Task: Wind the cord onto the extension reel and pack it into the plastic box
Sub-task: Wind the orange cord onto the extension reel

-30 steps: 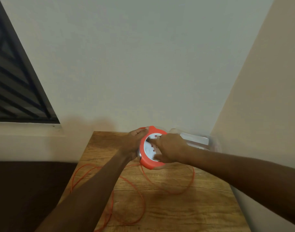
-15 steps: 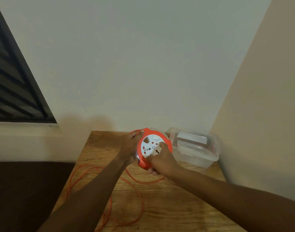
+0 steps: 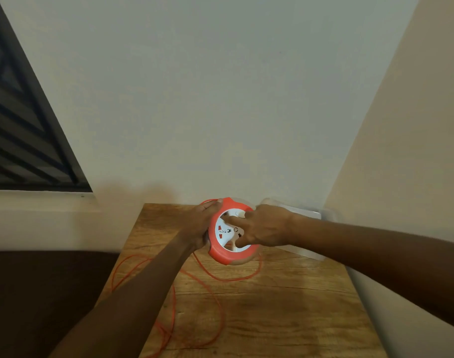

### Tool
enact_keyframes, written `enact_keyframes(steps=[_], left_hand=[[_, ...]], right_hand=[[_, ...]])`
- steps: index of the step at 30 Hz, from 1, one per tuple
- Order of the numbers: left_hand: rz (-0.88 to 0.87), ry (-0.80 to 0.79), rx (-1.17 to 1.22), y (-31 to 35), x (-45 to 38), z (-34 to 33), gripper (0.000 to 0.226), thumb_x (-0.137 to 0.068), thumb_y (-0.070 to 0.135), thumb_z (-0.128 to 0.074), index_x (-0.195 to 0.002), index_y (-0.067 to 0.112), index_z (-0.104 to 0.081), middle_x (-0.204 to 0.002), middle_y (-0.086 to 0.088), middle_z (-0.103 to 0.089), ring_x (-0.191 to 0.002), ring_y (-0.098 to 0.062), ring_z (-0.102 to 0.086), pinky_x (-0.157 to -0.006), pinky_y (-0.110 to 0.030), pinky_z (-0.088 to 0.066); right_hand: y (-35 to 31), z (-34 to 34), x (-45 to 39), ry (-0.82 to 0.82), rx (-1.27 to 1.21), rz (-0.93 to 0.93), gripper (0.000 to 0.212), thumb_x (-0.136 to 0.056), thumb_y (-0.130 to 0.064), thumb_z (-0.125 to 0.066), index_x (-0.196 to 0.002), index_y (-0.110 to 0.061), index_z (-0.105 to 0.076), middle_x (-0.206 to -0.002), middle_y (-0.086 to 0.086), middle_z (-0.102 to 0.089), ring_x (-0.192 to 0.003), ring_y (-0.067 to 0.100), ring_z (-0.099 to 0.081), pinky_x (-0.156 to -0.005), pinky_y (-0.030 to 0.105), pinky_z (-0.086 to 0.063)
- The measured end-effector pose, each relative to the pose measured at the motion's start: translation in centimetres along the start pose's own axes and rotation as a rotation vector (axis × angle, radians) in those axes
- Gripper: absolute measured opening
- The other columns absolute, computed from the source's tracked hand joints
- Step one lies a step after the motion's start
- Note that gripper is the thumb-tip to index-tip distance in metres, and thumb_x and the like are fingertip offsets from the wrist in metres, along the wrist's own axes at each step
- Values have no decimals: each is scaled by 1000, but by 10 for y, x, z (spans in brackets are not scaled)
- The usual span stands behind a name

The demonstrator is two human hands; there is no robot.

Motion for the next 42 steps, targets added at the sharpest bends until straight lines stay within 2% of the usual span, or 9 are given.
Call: enact_keyframes(steps=[7,10,15,23,30,34,38,40,42], left_hand=[[37,-18,-141,-5,-4,2,32,-104,36,-59,-120,11,-71,-110,-18,-79,-91,-36,-76,-89,-52,-61],[55,-48,-82,-6,-5,-3,30,-104,36,-60,-111,11,-75,-100,-18,-77,-79,-31,-75,-76,-42,-64],[47,-65,-60,-7,-5,-7,29,-105,36,-59,-104,13,-77,-94,-13,-78,-74,-26,-76,-68,-37,-65],[83,-65,-61,-13,-7,-5,33,-105,34,-59,-117,6,-71,-101,-18,-76,-81,-31,-75,-78,-44,-63],[73,-61,-23,-13,-8,-4,34,-103,36,-62,-115,7,-75,-104,-20,-77,-85,-33,-75,-81,-47,-62],[13,-36,54,-5,-10,-4,31,-101,34,-66,-115,9,-77,-111,-21,-78,-89,-35,-77,-79,-46,-64],[-89,67,111,6,-12,0,33,-104,33,-61,-125,10,-72,-117,-21,-77,-103,-42,-76,-88,-55,-64],[-140,139,95,12,-10,3,30,-105,32,-60,-124,11,-73,-117,-19,-78,-107,-44,-75,-92,-58,-62],[-172,194,81,16,-9,5,30,-106,30,-60,-121,9,-74,-117,-20,-78,-108,-44,-74,-94,-62,-60]], right_hand=[[-5,-3,-9,-96,86,115,69,-95,-23,-66,-149,-41,-28,-155,20,-30,-108,35,-64,-74,36,-59],[-2,-4,-12,-89,118,127,77,-96,-23,-63,-153,-46,-17,-154,18,-32,-111,36,-62,-76,39,-58],[-4,-1,-18,-110,132,135,78,-89,-31,-72,-152,-40,-27,-145,15,-44,-118,36,-57,-81,40,-55],[-15,1,-21,-79,181,164,79,-81,-36,-80,-148,-38,-37,-138,11,-53,-122,33,-56,-89,42,-56],[-18,3,-23,38,224,201,73,-81,-37,-80,-144,-32,-45,-120,10,-66,-103,29,-67,-78,39,-58],[7,-2,-27,141,0,-77,71,-81,-35,-78,-144,-33,-45,-108,6,-71,-90,29,-70,-61,35,-51],[49,-17,-10,293,-463,-625,71,-81,-60,-63,-145,-34,-42,-123,3,-69,-102,28,-68,-76,38,-54],[56,-35,4,371,-829,-930,74,-79,-64,-62,-143,-30,-48,-130,0,-66,-112,24,-65,-85,38,-54],[47,-60,10,505,-1402,-1164,67,-82,-52,-67,-139,-19,-54,-135,3,-62,-119,25,-61,-92,39,-53]])
Point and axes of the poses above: each hand's wrist, its own x-axis away from the middle knuckle, its own z-axis out of the back of the hand, y = z × x, the point moved 10 cm from there along -x, towards the middle knuckle
